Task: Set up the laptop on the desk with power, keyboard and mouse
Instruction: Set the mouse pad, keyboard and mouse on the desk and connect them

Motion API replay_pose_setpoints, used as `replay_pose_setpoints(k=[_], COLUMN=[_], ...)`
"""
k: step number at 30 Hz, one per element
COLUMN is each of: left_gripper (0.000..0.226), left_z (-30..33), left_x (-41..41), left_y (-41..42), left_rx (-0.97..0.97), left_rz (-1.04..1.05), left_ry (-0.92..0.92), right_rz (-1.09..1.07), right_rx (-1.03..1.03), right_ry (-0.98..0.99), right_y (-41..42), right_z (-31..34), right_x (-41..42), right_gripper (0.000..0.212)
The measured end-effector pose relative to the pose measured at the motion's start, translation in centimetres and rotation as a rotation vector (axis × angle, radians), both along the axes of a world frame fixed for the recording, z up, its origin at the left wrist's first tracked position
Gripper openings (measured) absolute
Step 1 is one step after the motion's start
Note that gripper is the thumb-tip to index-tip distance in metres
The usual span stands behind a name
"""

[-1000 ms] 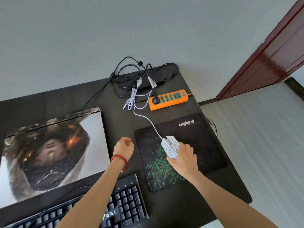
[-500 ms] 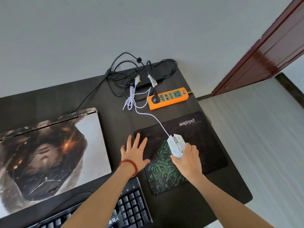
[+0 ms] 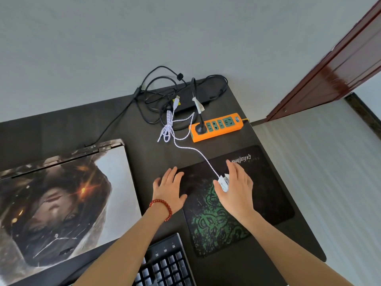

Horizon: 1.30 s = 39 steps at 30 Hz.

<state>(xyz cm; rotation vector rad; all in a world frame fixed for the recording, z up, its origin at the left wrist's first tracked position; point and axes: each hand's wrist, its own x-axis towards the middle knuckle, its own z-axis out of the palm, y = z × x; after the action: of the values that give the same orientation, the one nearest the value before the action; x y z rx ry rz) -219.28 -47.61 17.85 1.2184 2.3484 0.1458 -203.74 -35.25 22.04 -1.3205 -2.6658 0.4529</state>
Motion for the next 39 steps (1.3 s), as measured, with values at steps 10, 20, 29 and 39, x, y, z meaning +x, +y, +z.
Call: replay_pose_setpoints(k=[10,20,29,39], left_gripper=[0.060,0.071,0.054,0.050], left_z=[0.6,-1.2,-0.9,-0.8], left_x=[-9.0,-9.8,-9.7,-9.8], left_y=[-6.7,-8.4,-8.5,-8.4], left_rx=[-0.018,-0.012,0.061,0.063], left_rz=[0.387,0.398,0.445,0.455], left_ry=[0.205,0.364,0.318,0.310], right_rz=[0.684,0.250,0.789,0.409], right_rx=[0.193,-0.068,0.083,0.142], right_ry=[-0.286,-0.197,-0.081,-0.033], right_y=[1.2,2.1,-2.8,-0.9], right_z=[-0.6,-2.0,-2.0,-1.7], right_x=[-19.0,-25.1,-17.3,-20.7], right_gripper=[0.064,0.034,0.013,0.030])
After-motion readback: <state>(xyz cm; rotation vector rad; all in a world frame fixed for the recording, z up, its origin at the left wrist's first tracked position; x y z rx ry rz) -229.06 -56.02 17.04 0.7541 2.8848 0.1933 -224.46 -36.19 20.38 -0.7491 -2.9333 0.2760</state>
